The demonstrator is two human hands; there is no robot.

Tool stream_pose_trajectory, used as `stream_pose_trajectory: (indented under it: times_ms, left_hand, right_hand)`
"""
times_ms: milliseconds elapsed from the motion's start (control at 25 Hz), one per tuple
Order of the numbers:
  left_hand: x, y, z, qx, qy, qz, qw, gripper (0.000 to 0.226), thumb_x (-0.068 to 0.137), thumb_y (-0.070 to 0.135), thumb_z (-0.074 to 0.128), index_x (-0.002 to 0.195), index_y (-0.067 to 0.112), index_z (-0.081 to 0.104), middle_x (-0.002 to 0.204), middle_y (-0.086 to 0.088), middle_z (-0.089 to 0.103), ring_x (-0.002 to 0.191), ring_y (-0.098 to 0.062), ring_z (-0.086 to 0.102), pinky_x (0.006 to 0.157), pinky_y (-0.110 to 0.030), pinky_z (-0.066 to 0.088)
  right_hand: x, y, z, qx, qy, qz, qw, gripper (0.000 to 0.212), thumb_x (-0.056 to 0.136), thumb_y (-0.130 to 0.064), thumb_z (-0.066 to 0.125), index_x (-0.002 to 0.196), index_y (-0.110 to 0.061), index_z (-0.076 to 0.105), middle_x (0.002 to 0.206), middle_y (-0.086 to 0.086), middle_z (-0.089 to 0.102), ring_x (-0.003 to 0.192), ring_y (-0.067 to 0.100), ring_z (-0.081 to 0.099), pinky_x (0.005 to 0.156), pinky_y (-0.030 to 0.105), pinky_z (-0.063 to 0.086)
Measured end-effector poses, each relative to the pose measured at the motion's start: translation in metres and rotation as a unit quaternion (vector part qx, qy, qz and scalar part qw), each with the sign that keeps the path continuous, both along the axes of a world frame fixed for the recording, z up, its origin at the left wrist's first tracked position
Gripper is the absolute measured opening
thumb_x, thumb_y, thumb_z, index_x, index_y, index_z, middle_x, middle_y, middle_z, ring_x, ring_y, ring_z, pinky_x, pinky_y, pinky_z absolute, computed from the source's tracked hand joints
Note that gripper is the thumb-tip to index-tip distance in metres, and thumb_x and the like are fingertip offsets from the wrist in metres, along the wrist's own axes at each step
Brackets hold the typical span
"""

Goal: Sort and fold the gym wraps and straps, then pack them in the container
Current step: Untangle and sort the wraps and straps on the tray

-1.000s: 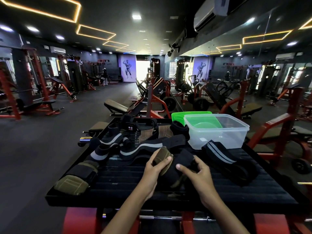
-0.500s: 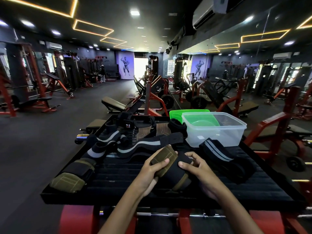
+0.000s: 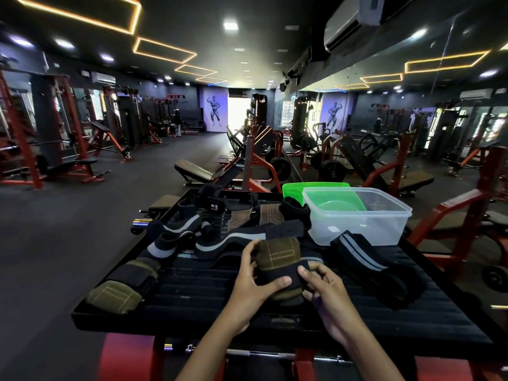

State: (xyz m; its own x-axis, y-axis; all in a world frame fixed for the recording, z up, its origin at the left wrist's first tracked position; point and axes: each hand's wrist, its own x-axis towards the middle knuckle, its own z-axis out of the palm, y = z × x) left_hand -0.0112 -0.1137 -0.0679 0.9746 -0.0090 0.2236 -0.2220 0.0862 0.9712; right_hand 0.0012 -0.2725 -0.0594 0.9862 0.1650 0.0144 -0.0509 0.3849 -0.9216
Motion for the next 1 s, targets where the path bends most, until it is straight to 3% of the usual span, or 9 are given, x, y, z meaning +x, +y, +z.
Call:
stream_pose_trajectory:
  times_ms: [200,320,440,560,680,720,840,1000]
  left_hand:
    - [0.003,0.005,-0.002,-0.068,0.061,-0.037,0.995,0.089,0.044,0.022,0.087,0.123,0.019,0.049,0.114,-0.009,0.066,0.107,-0.019,0.064,0.090,-0.032,0.052]
    - [0.004,0.003,0.001,-0.069,0.103,-0.056,0.991,0.079,0.046,0.020,0.087,0.118,0.013,0.054,0.110,-0.008,0.069,0.103,-0.020,0.066,0.089,-0.033,0.052]
    - [0.003,0.003,0.000,-0.044,0.079,0.011,0.996,0.086,0.048,0.026,0.087,0.124,0.022,0.047,0.114,-0.003,0.067,0.105,-0.015,0.064,0.090,-0.028,0.052]
    - [0.000,0.003,0.002,0.001,0.014,0.104,0.994,0.082,0.051,0.051,0.083,0.121,0.042,0.041,0.115,0.008,0.064,0.106,-0.005,0.061,0.093,-0.025,0.048]
    - [-0.005,0.010,0.007,0.018,-0.007,0.093,0.995,0.071,0.069,0.056,0.073,0.128,0.038,0.038,0.123,0.010,0.059,0.108,0.002,0.057,0.092,-0.019,0.044]
    - [-0.006,0.017,0.009,0.020,-0.020,0.102,0.994,0.073,0.070,0.056,0.072,0.130,0.037,0.036,0.126,0.010,0.056,0.108,0.004,0.056,0.091,-0.017,0.043]
    - [-0.013,0.054,0.027,0.043,-0.058,0.165,0.984,0.086,0.065,0.046,0.079,0.136,0.031,0.032,0.127,0.013,0.049,0.110,-0.004,0.056,0.093,-0.022,0.043]
    - [-0.024,0.095,0.053,0.220,0.009,0.080,0.972,0.072,0.068,0.044,0.076,0.130,0.037,0.039,0.114,0.012,0.057,0.107,-0.008,0.059,0.094,-0.029,0.049]
  right_hand:
    - [-0.001,-0.005,0.000,0.006,-0.016,0.008,1.000,0.019,0.060,-0.003,0.076,0.066,-0.011,0.060,0.071,0.008,0.070,0.065,0.013,0.068,0.056,0.019,0.053]
    - [0.003,-0.006,-0.003,-0.022,-0.030,0.002,0.999,0.023,0.057,-0.006,0.080,0.064,-0.013,0.059,0.065,0.003,0.067,0.061,0.010,0.066,0.057,0.020,0.052]
    - [0.004,-0.002,-0.004,-0.020,-0.019,0.014,1.000,0.019,0.067,-0.008,0.074,0.082,-0.010,0.062,0.073,0.005,0.070,0.066,0.010,0.067,0.061,0.023,0.053]
    - [0.002,0.005,-0.001,0.002,0.010,0.114,0.993,0.047,0.069,-0.012,0.076,0.111,0.000,0.058,0.103,0.020,0.069,0.086,0.024,0.069,0.079,0.039,0.057]
    - [0.007,0.017,0.002,0.010,0.014,0.121,0.992,0.071,0.049,-0.018,0.090,0.111,0.000,0.059,0.104,0.021,0.067,0.086,0.027,0.067,0.077,0.040,0.056]
    - [0.011,0.021,0.006,0.007,0.014,0.112,0.994,0.066,0.050,-0.016,0.087,0.109,-0.002,0.059,0.101,0.020,0.066,0.084,0.026,0.066,0.072,0.038,0.057]
    - [0.022,0.036,0.026,-0.033,0.010,0.101,0.994,0.024,0.076,-0.001,0.066,0.096,-0.012,0.057,0.088,0.010,0.062,0.072,0.018,0.060,0.054,0.028,0.055]
    - [0.039,0.074,0.051,-0.158,0.024,0.196,0.967,0.032,0.081,-0.003,0.064,0.110,-0.011,0.054,0.100,0.011,0.063,0.083,0.020,0.062,0.069,0.032,0.052]
